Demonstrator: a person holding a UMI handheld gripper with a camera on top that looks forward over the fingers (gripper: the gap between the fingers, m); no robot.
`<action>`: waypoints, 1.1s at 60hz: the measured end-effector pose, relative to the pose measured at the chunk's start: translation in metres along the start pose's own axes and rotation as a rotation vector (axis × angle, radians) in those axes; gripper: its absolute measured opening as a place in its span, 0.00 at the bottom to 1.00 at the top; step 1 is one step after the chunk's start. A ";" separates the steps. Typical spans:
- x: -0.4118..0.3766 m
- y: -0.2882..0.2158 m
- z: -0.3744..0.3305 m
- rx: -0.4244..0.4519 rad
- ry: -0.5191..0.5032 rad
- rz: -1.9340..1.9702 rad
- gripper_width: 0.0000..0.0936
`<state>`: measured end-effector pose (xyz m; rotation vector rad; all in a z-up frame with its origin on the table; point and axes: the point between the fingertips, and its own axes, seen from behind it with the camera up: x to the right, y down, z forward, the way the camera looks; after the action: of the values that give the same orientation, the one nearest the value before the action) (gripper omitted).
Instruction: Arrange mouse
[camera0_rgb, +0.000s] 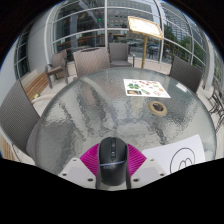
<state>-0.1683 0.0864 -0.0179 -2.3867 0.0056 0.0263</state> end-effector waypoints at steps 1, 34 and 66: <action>0.001 0.000 0.002 -0.005 -0.001 -0.003 0.34; 0.110 -0.217 -0.218 0.370 0.003 -0.124 0.34; 0.204 0.023 -0.072 -0.021 -0.009 -0.078 0.34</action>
<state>0.0367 0.0212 0.0146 -2.4057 -0.0931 0.0004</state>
